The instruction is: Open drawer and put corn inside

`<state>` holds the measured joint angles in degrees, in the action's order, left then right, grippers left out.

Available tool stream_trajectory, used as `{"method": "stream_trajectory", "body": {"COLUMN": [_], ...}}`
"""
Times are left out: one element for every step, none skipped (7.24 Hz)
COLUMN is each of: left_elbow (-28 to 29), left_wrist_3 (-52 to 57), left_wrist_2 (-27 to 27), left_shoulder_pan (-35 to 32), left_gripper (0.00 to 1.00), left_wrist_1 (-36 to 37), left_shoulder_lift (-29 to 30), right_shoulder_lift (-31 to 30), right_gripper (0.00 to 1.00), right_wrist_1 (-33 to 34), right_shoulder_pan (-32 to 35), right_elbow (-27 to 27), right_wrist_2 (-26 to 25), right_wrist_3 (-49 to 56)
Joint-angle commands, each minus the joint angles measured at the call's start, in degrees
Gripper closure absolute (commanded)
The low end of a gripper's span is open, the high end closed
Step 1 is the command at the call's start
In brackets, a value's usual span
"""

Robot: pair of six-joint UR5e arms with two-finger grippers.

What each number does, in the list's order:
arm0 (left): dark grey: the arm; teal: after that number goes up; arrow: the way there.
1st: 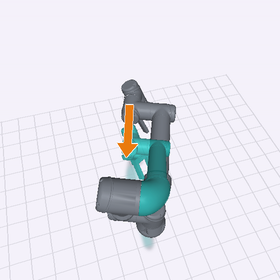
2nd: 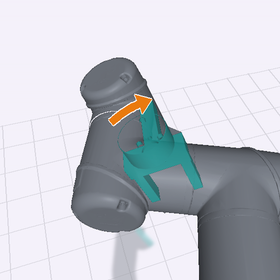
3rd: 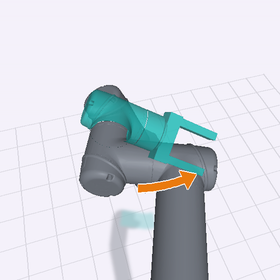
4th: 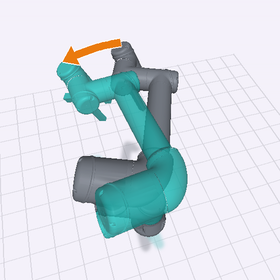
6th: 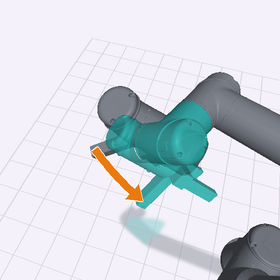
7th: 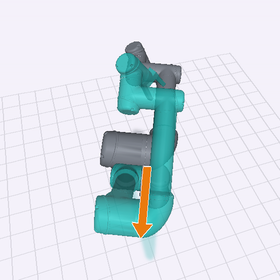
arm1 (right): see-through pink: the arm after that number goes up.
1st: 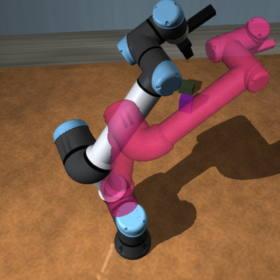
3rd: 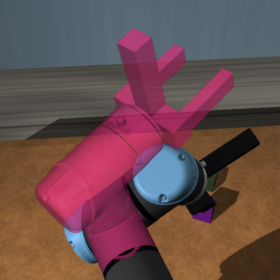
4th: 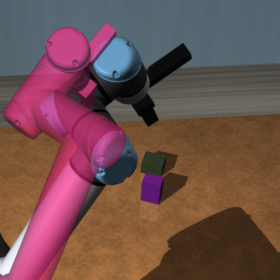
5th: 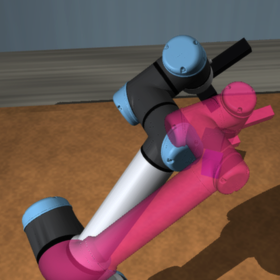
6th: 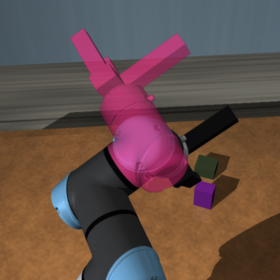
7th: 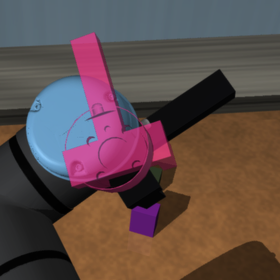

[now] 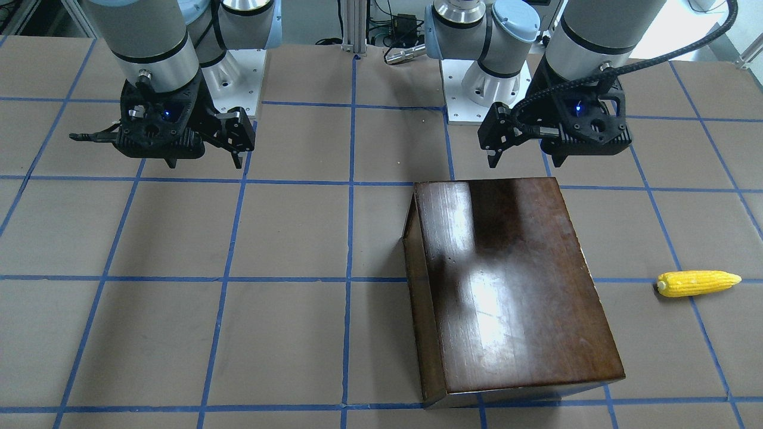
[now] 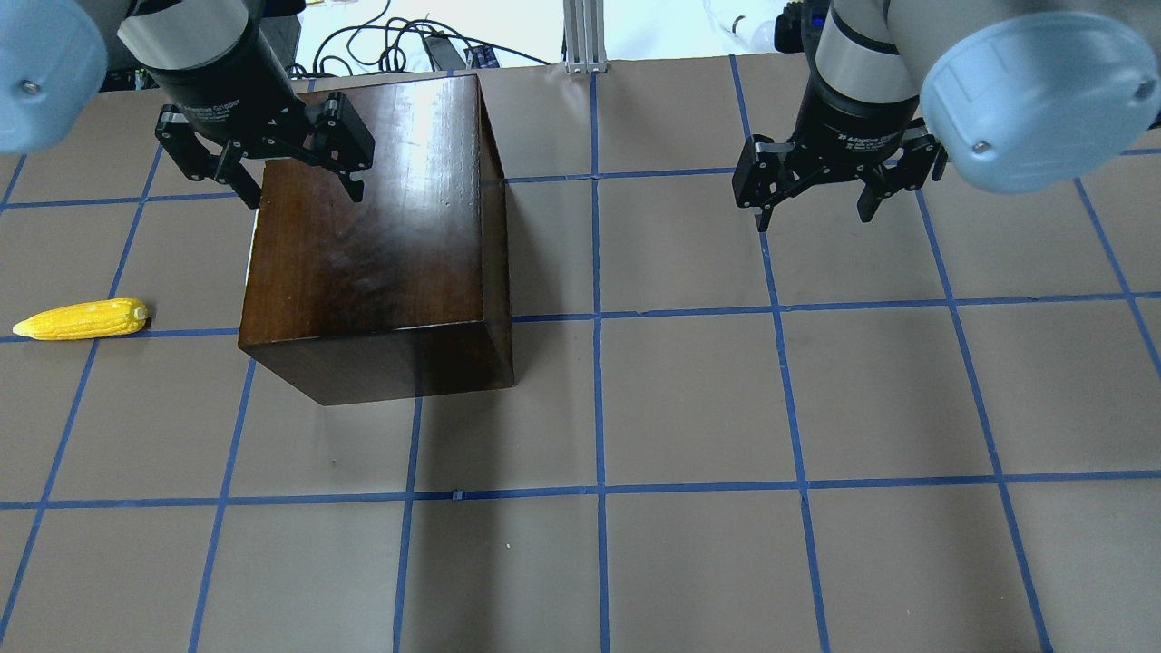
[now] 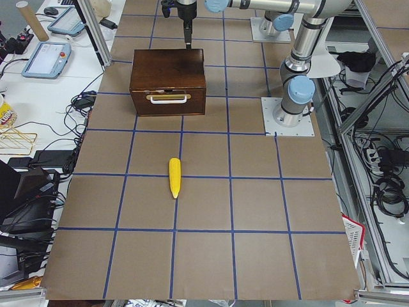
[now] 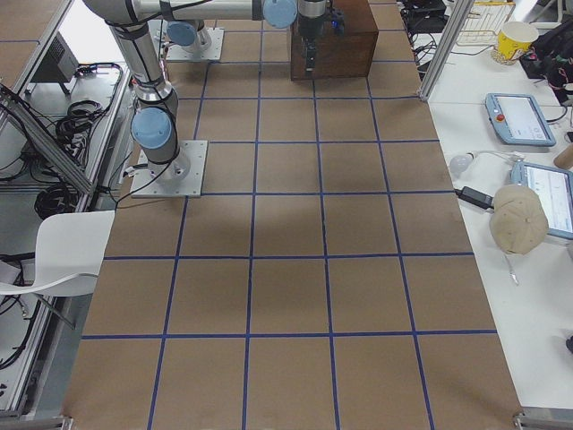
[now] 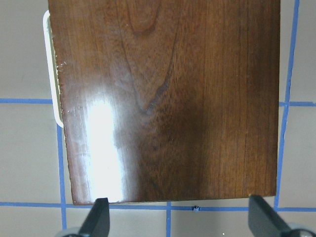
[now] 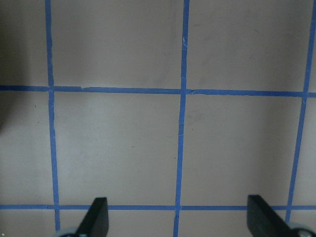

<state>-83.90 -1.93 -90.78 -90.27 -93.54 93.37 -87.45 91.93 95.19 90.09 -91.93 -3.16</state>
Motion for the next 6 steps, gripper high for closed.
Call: {"method": "stream_trajectory", "body": {"left_elbow": [-0.74, -0.92, -1.18, -1.36, -1.36, -1.36], "left_wrist_3": [0.00, 0.09, 0.17, 0.09, 0.09, 0.09], "left_wrist_2": [0.16, -0.27, -0.10, -0.19, -0.19, -0.19], "left_shoulder_pan": [-0.16, -0.25, -0.25, -0.25, -0.34, -0.25], "left_gripper": [0.00, 0.00, 0.00, 0.00, 0.00, 0.00], "left_wrist_1": [0.29, 0.12, 0.20, 0.29, 0.29, 0.29], "left_shoulder_lift": [-0.12, -0.55, -0.47, -0.38, -0.38, -0.47], "right_shoulder_lift": [0.00, 0.00, 0.00, 0.00, 0.00, 0.00], "right_gripper": [0.00, 0.00, 0.00, 0.00, 0.00, 0.00], "right_wrist_1": [0.00, 0.00, 0.00, 0.00, 0.00, 0.00], "right_shoulder_pan": [0.00, 0.00, 0.00, 0.00, 0.00, 0.00], "right_elbow": [0.00, 0.00, 0.00, 0.00, 0.00, 0.00], "right_wrist_2": [0.00, 0.00, 0.00, 0.00, 0.00, 0.00], "right_wrist_3": [0.00, 0.00, 0.00, 0.00, 0.00, 0.00]}}
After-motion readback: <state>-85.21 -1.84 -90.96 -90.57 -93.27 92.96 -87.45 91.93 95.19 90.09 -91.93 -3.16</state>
